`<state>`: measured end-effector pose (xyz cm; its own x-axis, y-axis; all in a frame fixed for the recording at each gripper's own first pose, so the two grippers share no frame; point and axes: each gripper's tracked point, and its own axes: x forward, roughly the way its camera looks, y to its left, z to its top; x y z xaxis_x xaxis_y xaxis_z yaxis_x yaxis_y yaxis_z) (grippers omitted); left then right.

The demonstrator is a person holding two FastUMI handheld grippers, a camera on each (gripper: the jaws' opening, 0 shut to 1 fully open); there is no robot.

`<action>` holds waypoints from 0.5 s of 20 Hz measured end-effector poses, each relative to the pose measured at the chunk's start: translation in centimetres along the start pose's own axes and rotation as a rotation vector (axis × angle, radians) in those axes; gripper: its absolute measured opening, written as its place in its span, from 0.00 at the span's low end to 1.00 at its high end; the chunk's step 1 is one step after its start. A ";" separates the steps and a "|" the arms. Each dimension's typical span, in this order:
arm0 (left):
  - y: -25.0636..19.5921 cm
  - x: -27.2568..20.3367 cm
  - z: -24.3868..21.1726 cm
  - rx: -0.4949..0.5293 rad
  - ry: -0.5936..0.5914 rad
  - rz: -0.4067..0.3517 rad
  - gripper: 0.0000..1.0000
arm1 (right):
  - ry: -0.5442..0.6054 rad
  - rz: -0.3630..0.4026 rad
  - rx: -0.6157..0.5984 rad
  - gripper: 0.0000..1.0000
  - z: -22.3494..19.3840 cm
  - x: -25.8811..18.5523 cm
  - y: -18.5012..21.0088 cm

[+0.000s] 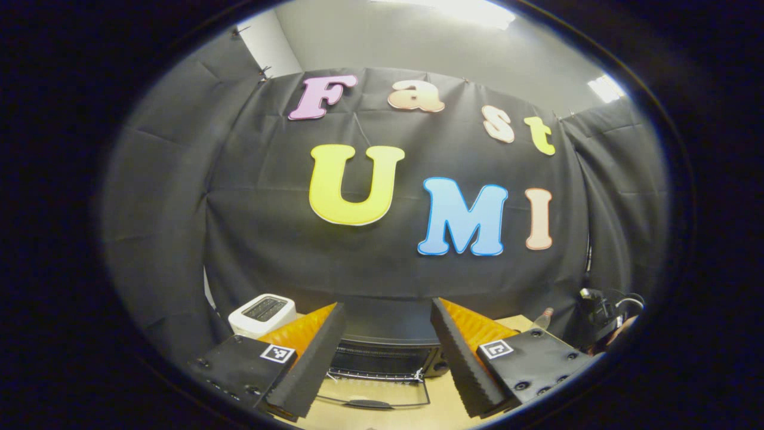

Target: Open the electric oven with the left hand, put the food in, and close the electric oven.

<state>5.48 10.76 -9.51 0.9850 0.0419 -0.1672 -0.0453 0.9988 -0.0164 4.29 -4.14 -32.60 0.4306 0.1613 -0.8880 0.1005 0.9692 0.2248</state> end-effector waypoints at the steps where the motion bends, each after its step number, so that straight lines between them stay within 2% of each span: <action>1: 0.1 -0.3 -0.2 0.001 0.008 0.009 1.00 | 0.040 -0.012 0.005 0.98 -0.5 0.7 -0.7; 4: 0.8 -1.1 -0.8 -0.002 0.027 0.034 0.96 | 0.124 -0.044 -0.003 0.98 -1.6 3.3 -1.8; 6: 1.4 -1.5 -1.2 -0.004 0.037 0.050 1.00 | 0.160 -0.076 -0.027 0.98 -1.9 4.8 -2.4; 10: 2.9 -2.0 -1.6 -0.021 0.050 0.081 1.00 | 0.206 -0.161 -0.078 0.98 -2.7 7.2 -3.6</action>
<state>3.10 13.56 -10.75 0.9684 0.1209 -0.2180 -0.1285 0.9915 -0.0209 4.59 -5.95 -40.91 0.2225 0.0311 -0.9744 0.0802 0.9955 0.0500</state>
